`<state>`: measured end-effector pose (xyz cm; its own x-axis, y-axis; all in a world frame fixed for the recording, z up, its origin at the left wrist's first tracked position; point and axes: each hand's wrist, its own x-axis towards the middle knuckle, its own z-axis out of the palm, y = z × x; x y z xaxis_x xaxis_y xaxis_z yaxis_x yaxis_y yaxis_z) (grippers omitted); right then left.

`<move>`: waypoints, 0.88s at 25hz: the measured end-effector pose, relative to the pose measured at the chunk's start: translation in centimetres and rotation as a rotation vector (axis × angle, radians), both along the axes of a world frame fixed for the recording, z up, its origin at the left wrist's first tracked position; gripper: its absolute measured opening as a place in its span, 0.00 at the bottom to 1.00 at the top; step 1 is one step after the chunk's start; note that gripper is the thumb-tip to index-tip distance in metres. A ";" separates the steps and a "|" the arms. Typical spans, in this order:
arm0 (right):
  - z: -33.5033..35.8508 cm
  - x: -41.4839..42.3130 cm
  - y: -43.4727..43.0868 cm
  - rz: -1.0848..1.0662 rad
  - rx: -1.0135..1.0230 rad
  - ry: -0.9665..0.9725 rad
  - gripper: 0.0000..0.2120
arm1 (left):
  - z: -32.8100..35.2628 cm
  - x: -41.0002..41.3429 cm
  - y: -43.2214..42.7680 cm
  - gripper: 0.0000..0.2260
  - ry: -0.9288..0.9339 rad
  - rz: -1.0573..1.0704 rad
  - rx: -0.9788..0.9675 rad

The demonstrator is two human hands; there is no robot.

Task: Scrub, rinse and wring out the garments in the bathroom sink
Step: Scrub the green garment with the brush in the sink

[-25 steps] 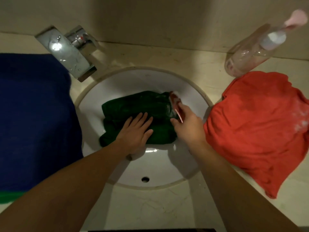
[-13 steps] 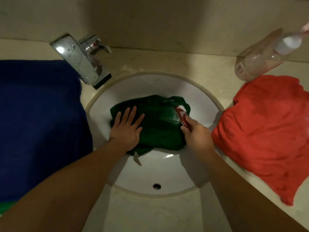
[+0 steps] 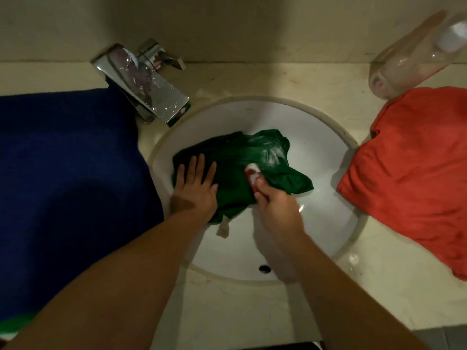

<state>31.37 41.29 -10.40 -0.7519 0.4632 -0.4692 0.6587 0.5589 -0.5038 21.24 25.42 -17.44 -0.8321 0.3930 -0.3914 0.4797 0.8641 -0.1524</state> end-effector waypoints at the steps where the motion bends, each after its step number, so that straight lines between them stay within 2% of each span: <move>1: 0.4 0.2 -2.3 0.092 -0.008 0.070 0.15 | 0.1 0.0 -0.2 0.27 -0.012 0.001 -0.004; 3: 1.0 1.1 -2.1 0.203 -0.001 0.124 0.15 | 0.0 -0.4 -0.5 0.26 -0.018 -0.013 -0.018; 5: 1.5 1.3 3.1 0.088 -0.026 0.003 0.13 | -0.1 -0.5 -0.7 0.26 -0.014 -0.031 -0.038; 8: 1.3 1.2 7.4 -0.026 0.219 -0.201 0.17 | 0.3 0.2 -0.7 0.26 -0.024 -0.039 -0.057; 10: 0.4 0.6 3.0 0.007 0.082 -0.092 0.17 | 0.5 0.5 -0.5 0.26 -0.033 -0.031 -0.046; 12: 0.3 0.8 -1.7 0.147 -0.010 0.006 0.15 | 0.5 0.6 -0.5 0.27 -0.030 -0.026 -0.030; 14: 0.6 1.5 -0.5 0.109 0.017 -0.003 0.15 | 0.3 0.5 -0.6 0.27 -0.016 -0.032 -0.028; 17: 0.7 1.8 5.9 -0.006 0.241 -0.162 0.16 | 0.3 1.0 -0.7 0.27 -0.022 -0.031 -0.032; 18: 0.5 1.4 6.6 -0.057 0.249 -0.190 0.16 | 0.3 1.2 -0.5 0.27 -0.018 -0.029 -0.028; 20: 0.1 -0.2 3.6 -0.070 0.104 -0.087 0.17 | 0.2 1.2 -0.2 0.27 -0.017 -0.025 -0.007; 22: -0.9 -0.4 -1.2 0.066 -0.021 0.030 0.17 | 0.1 1.2 -0.1 0.27 -0.027 -0.018 0.023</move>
<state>31.00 40.11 -11.28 -0.7943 0.4022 -0.4552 0.6051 0.5898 -0.5347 22.46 25.29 -17.33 -0.8142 0.4170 -0.4040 0.4990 0.8583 -0.1198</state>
